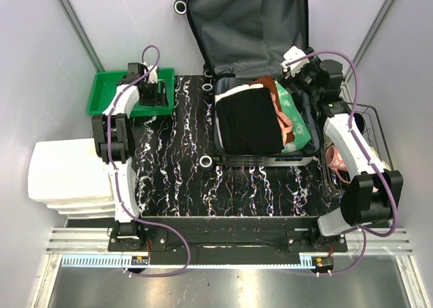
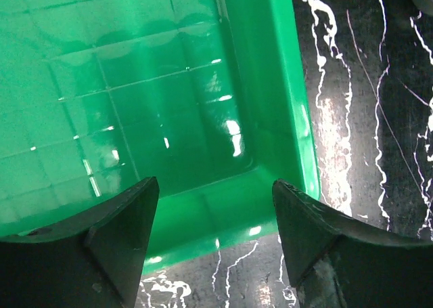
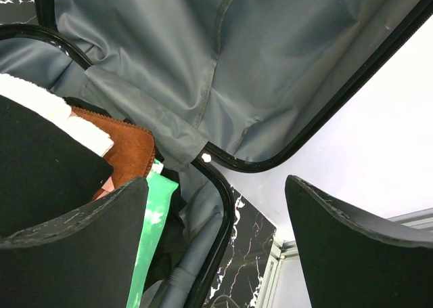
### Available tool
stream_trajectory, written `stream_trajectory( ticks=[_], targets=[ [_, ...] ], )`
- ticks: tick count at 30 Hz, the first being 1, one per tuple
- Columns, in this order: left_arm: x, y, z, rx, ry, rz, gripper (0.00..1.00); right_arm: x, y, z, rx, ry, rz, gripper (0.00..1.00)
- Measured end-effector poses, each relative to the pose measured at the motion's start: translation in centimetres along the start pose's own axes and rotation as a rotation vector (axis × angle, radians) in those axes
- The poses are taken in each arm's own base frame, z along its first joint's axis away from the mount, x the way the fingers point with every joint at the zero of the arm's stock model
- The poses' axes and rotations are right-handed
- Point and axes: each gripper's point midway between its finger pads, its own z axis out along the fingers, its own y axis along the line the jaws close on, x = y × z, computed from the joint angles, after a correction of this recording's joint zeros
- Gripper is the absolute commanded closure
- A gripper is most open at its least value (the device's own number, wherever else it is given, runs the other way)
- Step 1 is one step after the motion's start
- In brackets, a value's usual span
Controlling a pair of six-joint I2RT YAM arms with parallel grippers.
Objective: Open, take out, and arrange the luggage
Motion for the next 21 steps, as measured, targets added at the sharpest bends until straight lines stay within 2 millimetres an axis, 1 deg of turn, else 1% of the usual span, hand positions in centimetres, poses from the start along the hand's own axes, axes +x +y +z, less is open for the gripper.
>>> stream_trajectory(
  ticks=[3, 5, 7, 8, 9, 11, 14, 17, 21],
  targets=[
    [1.5, -0.4, 0.6, 0.021, 0.025, -0.032, 0.34, 0.0, 0.0, 0.0, 0.001, -0.001, 0.000, 0.11],
    [3.6, -1.0, 1.0, 0.039, 0.061, -0.075, 0.34, 0.1, 0.0, 0.1, 0.000, 0.000, 0.001, 0.11],
    [6.1, -2.1, 0.9, 0.067, 0.102, -0.120, 0.32, 0.5, 0.3, 0.4, -0.006, 0.006, 0.007, 0.11],
    [6.2, -2.5, 0.2, 0.070, 0.093, -0.141, 0.32, 0.7, 0.5, 0.6, -0.011, 0.011, 0.011, 0.11],
    [6.8, -3.0, -0.4, 0.075, 0.095, -0.167, 0.31, 1.0, 0.6, 0.7, -0.017, 0.014, 0.015, 0.11],
    [8.7, -4.4, -1.7, 0.089, 0.123, -0.231, 0.30, 1.7, 1.1, 1.3, -0.030, 0.027, 0.027, 0.11],
    [11.1, -6.7, -2.2, 0.100, 0.178, -0.315, 0.28, 2.6, 1.7, 1.9, -0.044, 0.044, 0.048, 0.11],
    [11.6, -9.7, -2.1, 0.120, 0.192, -0.354, 0.26, 3.3, 2.2, 2.2, -0.053, 0.057, 0.063, 0.11],
    [12.1, -13.2, -1.9, 0.137, 0.205, -0.416, 0.24, 3.4, 2.3, 2.3, -0.055, 0.060, 0.073, 0.11]
  ],
)
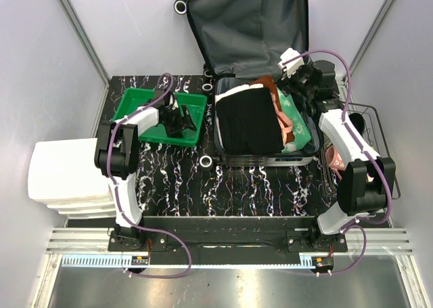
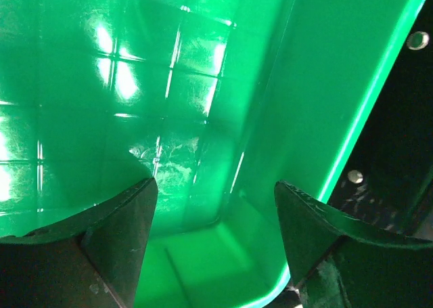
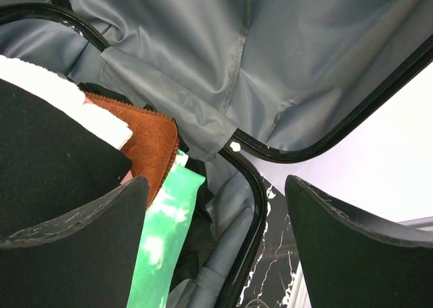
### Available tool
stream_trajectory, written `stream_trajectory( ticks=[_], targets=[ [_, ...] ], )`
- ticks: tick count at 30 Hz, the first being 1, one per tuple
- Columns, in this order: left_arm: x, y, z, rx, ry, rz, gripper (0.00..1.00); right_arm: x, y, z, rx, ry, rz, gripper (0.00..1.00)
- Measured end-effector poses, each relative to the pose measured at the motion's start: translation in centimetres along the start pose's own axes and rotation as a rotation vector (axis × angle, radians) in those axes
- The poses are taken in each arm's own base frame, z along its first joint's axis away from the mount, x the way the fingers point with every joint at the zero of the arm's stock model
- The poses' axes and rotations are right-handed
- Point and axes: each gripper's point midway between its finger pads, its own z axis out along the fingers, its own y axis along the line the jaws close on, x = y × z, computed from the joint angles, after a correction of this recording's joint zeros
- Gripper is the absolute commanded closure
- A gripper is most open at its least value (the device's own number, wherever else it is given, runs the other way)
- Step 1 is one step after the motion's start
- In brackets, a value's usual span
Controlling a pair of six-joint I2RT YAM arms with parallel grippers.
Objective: Open, take out, and arrange the luggage
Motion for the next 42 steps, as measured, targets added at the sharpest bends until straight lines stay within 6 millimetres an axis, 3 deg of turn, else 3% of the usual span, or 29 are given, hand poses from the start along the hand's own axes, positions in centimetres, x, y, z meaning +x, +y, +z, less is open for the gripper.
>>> stream_trajectory(
  ticks=[5, 10, 14, 18, 22, 28, 35, 42],
  targets=[
    [0.7, -2.3, 0.7, 0.019, 0.010, -0.062, 0.22, 0.1, 0.2, -0.1, -0.010, 0.015, 0.023, 0.10],
    [-0.7, -2.1, -0.5, 0.023, -0.038, -0.022, 0.12, -0.3, 0.4, -0.8, -0.047, 0.068, 0.100, 0.11],
    [-3.1, -3.4, -4.9, 0.090, -0.136, 0.183, 0.07, -1.3, 2.0, -1.9, -0.147, 0.103, 0.222, 0.14],
    [-4.0, -7.9, -11.0, 0.277, -0.236, 0.512, 0.07, -1.3, 5.7, -3.1, -0.315, 0.137, 0.345, 0.19],
    [-3.4, -12.1, -14.6, 0.463, -0.280, 0.760, 0.10, 0.0, 8.7, -2.6, -0.453, 0.217, 0.478, 0.24],
    [-0.6, -13.5, -14.4, 0.555, -0.233, 0.942, 0.11, 2.7, 10.3, 0.2, -0.519, 0.323, 0.564, 0.23],
    [2.7, -13.7, -12.7, 0.583, -0.165, 1.046, 0.12, 2.8, 9.0, 3.7, -0.505, 0.335, 0.560, 0.15],
    [3.5, -13.6, -12.0, 0.564, -0.149, 1.061, 0.11, 3.8, 9.8, 4.1, -0.526, 0.400, 0.630, 0.23]
  ],
)
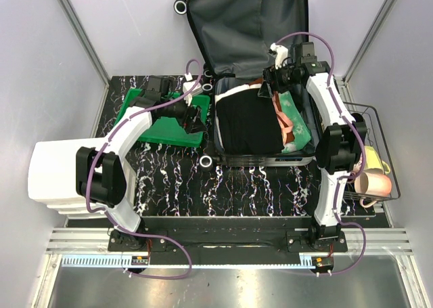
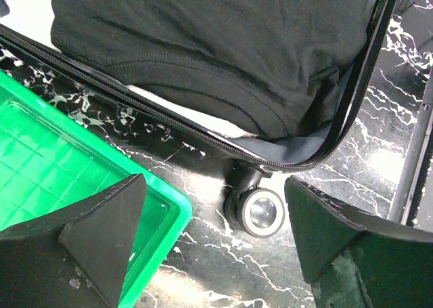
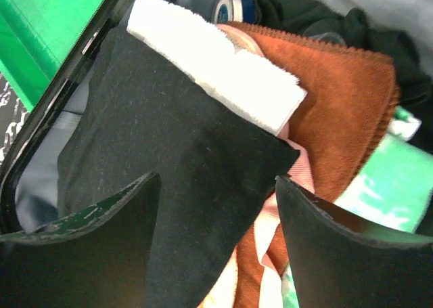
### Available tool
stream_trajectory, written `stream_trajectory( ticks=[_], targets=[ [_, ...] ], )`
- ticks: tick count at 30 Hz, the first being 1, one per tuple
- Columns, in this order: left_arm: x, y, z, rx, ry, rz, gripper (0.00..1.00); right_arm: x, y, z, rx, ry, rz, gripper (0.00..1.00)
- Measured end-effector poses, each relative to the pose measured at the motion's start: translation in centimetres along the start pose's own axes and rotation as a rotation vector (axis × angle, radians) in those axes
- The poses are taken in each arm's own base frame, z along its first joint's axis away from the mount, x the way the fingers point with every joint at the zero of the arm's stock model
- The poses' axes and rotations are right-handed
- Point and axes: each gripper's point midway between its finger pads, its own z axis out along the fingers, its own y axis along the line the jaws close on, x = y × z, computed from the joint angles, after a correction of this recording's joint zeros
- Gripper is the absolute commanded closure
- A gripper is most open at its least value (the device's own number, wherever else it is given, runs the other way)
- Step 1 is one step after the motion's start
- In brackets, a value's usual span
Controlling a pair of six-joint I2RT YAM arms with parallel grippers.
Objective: Open, take out, and arrange the luggage
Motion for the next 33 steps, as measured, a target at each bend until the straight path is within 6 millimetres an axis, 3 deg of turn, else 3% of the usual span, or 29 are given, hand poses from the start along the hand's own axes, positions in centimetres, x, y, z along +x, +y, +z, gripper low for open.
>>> stream_trajectory(
  ticks=[3, 6, 8, 9, 15, 22, 30, 33],
  targets=[
    [-0.4, 0.0, 0.0, -0.007, -0.003, 0.011, 0.11, 1.2, 0.5, 0.5, -0.036, 0.040, 0.057, 0.24],
    [-2.1, 0.4, -0.2, -0.021, -0.026, 0.042, 0.11, 2.5, 1.0, 0.9, -0.063, 0.080, 0.118, 0.28],
    [-3.3, 0.7, -0.4, -0.028, -0.046, 0.065, 0.11, 2.9, 1.2, 1.0, -0.072, 0.092, 0.141, 0.40],
    [-4.0, 0.8, -0.4, -0.031, -0.056, 0.077, 0.11, 3.0, 1.3, 1.1, -0.074, 0.096, 0.149, 0.52],
    [-6.0, 1.6, 0.0, -0.039, -0.080, 0.111, 0.09, 3.1, 1.5, 1.1, -0.086, 0.096, 0.153, 0.99],
    [-7.9, 2.5, 1.2, -0.034, -0.103, 0.167, 0.01, 3.5, 3.6, -0.3, -0.136, 0.043, 0.034, 1.00],
    [-8.9, 1.8, 3.5, 0.024, -0.134, 0.340, 0.01, 3.2, 11.6, -3.1, -0.243, -0.063, -0.379, 1.00],
    [-9.2, 1.4, 4.3, 0.051, -0.148, 0.445, 0.01, 3.3, 13.7, -3.4, -0.267, -0.096, -0.516, 1.00]
  ],
)
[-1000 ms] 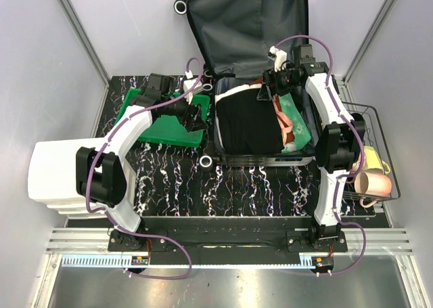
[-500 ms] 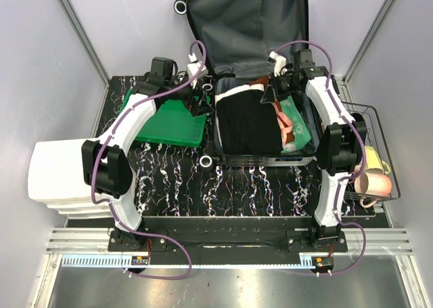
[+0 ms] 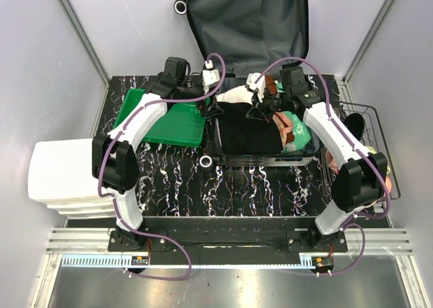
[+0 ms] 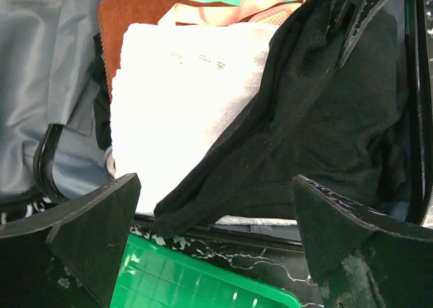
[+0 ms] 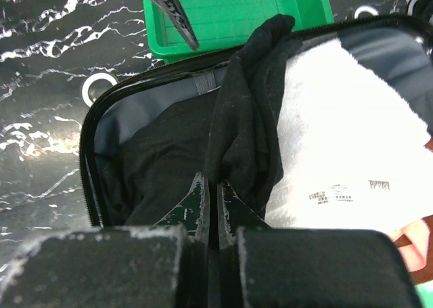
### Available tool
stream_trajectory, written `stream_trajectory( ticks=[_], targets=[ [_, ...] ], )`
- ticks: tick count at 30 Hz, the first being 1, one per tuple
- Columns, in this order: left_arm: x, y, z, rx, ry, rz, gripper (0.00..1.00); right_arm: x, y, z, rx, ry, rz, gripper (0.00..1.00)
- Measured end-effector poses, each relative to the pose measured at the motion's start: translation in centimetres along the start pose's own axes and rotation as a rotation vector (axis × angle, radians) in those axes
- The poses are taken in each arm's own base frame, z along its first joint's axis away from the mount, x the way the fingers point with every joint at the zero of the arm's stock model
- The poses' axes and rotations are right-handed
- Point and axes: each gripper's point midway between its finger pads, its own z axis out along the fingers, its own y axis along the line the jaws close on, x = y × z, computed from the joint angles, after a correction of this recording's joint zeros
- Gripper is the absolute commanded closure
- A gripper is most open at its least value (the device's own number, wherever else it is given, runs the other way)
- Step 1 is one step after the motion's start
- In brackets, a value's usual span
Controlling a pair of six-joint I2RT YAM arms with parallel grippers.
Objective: Open, take out, and arrange the luggage
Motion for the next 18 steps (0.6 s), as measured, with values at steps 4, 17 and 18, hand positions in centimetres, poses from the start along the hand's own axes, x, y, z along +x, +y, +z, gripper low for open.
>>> stream_trajectory(
  ticks=[4, 17, 18],
  targets=[
    [0.3, -0.8, 1.1, 0.041, -0.020, 0.129, 0.01, 0.3, 0.8, 0.5, -0.001, -0.022, -0.144, 1.00],
    [1.3, -5.9, 5.2, 0.191, -0.038, 0.402, 0.20, 0.5, 3.3, -0.2, 0.057, -0.116, -0.556, 1.00],
    [1.3, -6.1, 5.4, 0.196, -0.040, 0.411, 0.33, 0.3, 3.4, -0.2, 0.063, -0.124, -0.587, 1.00]
  ],
)
